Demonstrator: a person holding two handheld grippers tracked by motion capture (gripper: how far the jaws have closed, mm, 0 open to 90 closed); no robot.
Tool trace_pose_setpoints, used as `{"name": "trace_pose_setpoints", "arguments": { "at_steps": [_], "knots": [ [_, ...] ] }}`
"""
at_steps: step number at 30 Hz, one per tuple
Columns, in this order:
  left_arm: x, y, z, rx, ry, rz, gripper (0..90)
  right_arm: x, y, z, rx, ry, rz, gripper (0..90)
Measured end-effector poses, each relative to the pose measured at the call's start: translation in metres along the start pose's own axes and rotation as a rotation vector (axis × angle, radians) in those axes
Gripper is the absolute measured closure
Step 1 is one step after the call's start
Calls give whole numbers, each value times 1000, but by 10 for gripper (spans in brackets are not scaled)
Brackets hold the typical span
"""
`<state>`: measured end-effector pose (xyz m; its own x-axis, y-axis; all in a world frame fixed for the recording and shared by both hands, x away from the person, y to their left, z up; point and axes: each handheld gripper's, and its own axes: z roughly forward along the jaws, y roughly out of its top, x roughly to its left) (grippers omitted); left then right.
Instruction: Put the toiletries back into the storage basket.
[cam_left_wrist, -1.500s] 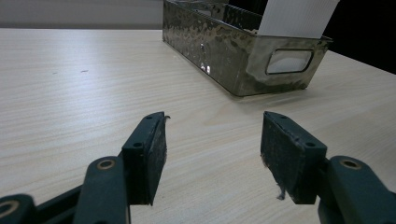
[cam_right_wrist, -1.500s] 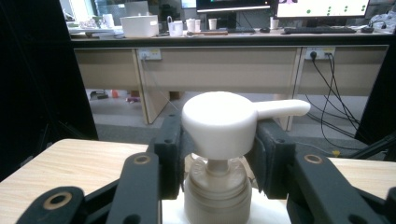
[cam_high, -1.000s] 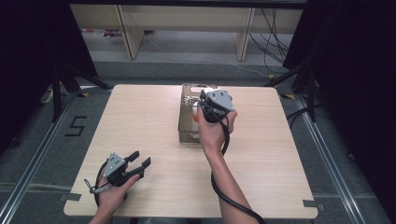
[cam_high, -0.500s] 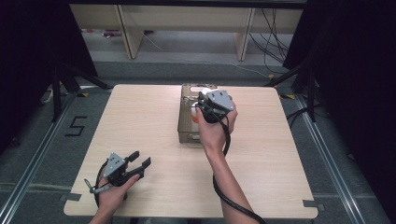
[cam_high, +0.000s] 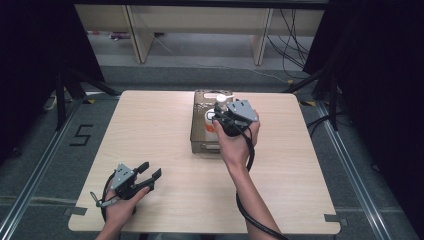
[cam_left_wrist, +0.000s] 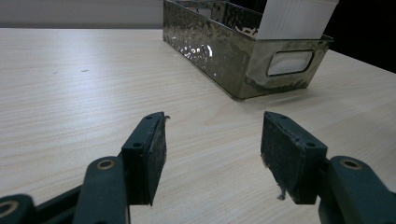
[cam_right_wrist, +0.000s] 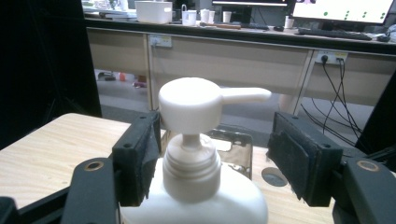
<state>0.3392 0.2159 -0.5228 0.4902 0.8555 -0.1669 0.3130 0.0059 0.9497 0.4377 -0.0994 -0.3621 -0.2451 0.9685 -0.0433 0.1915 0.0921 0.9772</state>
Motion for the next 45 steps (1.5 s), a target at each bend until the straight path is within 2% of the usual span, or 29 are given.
{"name": "trace_pose_setpoints", "arguments": {
  "at_steps": [2,6,7,11,15,19,25,29,32,34,37,38,40,41,42,43,44,45],
  "knots": [
    [0,0,0,0,-1,-1,401,0,-1,-4,14,14,29,346],
    [0,0,0,0,1,0,401,-5,-3,-11,17,40,6,346],
    [0,0,0,0,1,-1,401,-6,-4,-13,20,45,26,346],
    [0,0,0,-1,1,-1,401,-12,-6,-22,20,70,25,347],
    [0,0,0,0,2,2,401,-22,-9,-31,31,80,7,350],
    [-1,0,0,1,4,4,401,-32,-17,-39,48,103,37,362],
    [0,0,0,0,9,3,400,-49,-31,-48,76,110,40,362],
    [-1,0,0,0,10,1,400,-59,-45,-57,96,126,46,361],
    [-1,0,0,4,16,5,400,-67,-55,-64,113,120,51,361],
    [-1,0,-1,9,18,5,400,-72,-63,-68,122,118,37,361],
    [0,0,0,0,12,0,398,-78,-79,-74,135,122,53,367],
    [0,0,0,-2,10,-2,398,-78,-85,-77,136,125,84,369],
    [0,0,0,-3,11,-7,398,-80,-98,-80,141,115,65,374],
    [0,0,0,-3,11,-4,397,-81,-104,-80,145,120,68,376],
    [0,0,0,-4,13,-3,398,-79,-109,-81,162,117,94,378],
    [-1,0,-1,-3,13,-4,398,-80,-115,-81,148,123,95,379],
    [0,0,-1,-2,13,-3,397,-82,-121,-82,160,123,71,380],
    [0,0,-1,-4,10,-6,397,-82,-124,-83,164,115,75,380]
  ]
}}
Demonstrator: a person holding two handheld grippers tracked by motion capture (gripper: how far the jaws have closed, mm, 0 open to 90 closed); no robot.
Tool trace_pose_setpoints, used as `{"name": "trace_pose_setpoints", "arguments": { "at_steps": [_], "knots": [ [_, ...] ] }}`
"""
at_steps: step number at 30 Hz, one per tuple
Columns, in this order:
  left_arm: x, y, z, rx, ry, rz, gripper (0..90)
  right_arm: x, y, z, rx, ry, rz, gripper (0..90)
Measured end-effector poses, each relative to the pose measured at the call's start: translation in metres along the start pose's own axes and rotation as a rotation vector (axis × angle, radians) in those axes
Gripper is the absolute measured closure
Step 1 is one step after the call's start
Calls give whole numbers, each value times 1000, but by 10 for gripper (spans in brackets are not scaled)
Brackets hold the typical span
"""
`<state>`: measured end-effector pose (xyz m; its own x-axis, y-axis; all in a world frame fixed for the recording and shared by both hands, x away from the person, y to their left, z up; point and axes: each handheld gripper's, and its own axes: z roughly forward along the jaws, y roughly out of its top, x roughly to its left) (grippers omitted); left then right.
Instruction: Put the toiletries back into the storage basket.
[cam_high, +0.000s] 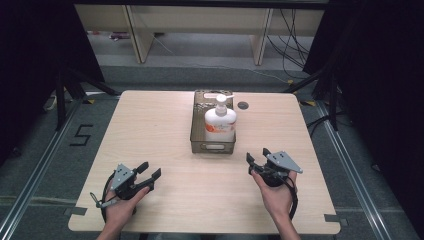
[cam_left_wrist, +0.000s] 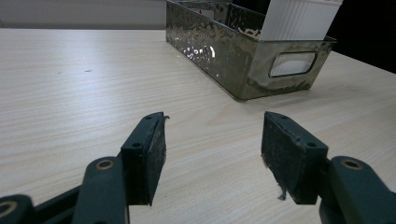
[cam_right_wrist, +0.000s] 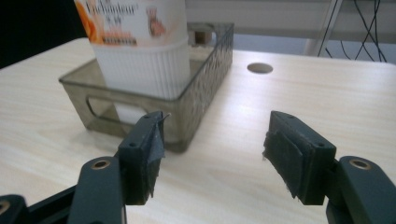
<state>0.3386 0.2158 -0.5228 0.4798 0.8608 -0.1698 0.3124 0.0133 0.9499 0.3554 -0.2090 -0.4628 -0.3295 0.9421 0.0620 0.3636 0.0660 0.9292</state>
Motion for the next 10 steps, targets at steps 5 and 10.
{"name": "trace_pose_setpoints", "arguments": {
  "at_steps": [5,10],
  "knots": [
    [0,0,0,4,2,3,397,-2,-17,0,11,8,-16,378],
    [0,0,1,4,0,-1,397,-1,-25,3,29,34,-4,366]
  ]
}}
